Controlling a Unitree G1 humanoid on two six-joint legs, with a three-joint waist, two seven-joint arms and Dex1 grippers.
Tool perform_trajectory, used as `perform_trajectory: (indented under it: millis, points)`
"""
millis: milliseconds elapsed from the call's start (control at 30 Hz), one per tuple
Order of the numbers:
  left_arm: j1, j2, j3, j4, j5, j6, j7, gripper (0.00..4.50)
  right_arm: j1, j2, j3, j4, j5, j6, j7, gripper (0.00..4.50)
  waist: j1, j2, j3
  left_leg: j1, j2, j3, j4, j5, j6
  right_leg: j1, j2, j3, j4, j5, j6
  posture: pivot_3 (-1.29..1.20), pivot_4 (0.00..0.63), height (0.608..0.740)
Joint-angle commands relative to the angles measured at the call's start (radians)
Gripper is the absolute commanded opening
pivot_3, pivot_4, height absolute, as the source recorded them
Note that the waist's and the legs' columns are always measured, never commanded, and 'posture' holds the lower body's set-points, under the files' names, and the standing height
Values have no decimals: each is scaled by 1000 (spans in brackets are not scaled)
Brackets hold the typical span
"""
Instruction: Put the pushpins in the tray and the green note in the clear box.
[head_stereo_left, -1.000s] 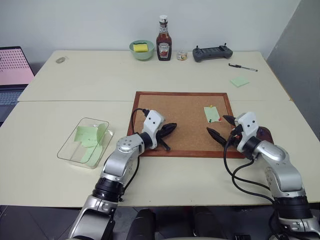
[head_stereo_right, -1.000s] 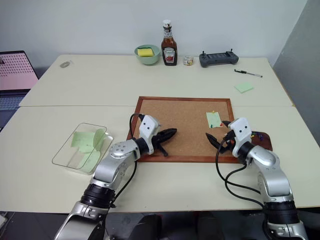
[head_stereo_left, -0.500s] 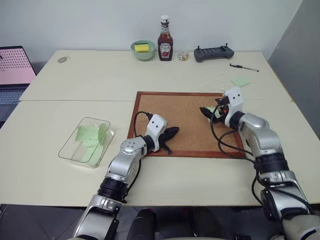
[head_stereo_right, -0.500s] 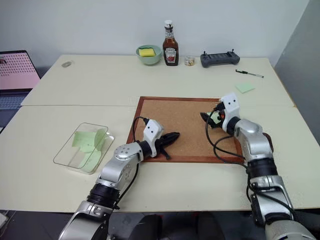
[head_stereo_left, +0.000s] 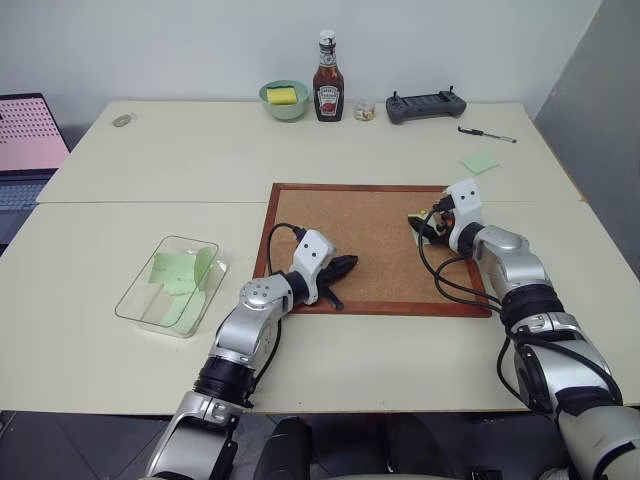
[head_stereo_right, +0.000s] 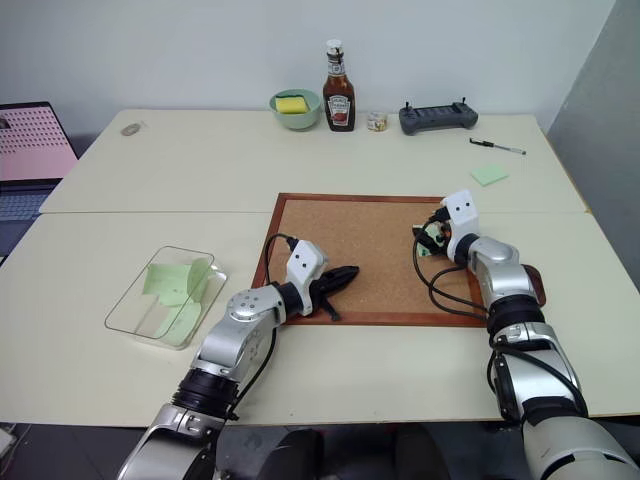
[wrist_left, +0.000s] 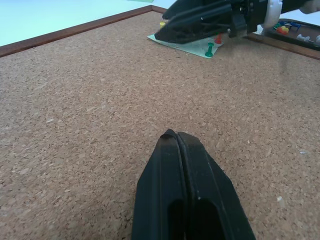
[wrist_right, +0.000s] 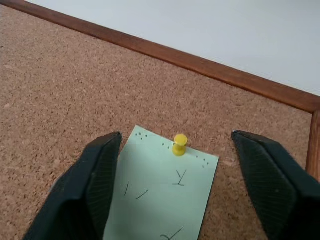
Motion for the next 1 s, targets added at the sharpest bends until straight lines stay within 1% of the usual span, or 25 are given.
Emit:
perform_trajectory:
  millis: [33, 133, 267, 367, 467, 500, 1000]
  points:
    - [11, -11, -13, -24, 4, 11, 1, 0, -26, 6, -20, 11, 1, -38, 2, 2732, 0, 0, 0, 0, 0, 0, 0, 0, 0, 0, 0, 0, 0, 0, 0, 0, 150, 740]
    - [12, -11, -13, -28, 3, 13, 0, 0, -28, 9, -19, 24, -6, -50, -4, 2097, 0, 0, 0, 0, 0, 0, 0, 0, 0, 0, 0, 0, 0, 0, 0, 0, 150, 740]
    - [15, -8, -12, -33, 3, 17, -2, 0, -33, 11, -25, 36, -8, -64, -10, 1409, 0, 0, 0, 0, 0, 0, 0, 0, 0, 0, 0, 0, 0, 0, 0, 0, 150, 740]
    - [16, -7, -12, -34, 3, 20, -3, 0, -34, 10, -28, 36, -8, -71, -11, 704, -1, 0, 0, 0, 0, 0, 0, 0, 0, 0, 0, 0, 0, 0, 0, 0, 150, 740]
    - [16, -8, -13, -32, 4, 20, -4, 0, -36, 7, -31, 30, -5, -77, -13, 176, -1, 0, 0, 0, 0, 0, 0, 0, 0, 0, 0, 0, 0, 0, 0, 0, 150, 740]
    - [16, -8, -14, -31, 5, 19, -4, 0, -36, 6, -33, 28, -5, -78, -14, 62, -2, 0, 0, 0, 0, 0, 0, 0, 0, 0, 0, 0, 0, 0, 0, 0, 150, 740]
    - [23, -10, -21, -28, 12, 31, -7, 0, 1, 2, -63, -62, 35, -47, 3, 62, -2, 0, 0, 0, 0, 0, 0, 0, 0, 0, 0, 0, 0, 0, 0, 0, 150, 740]
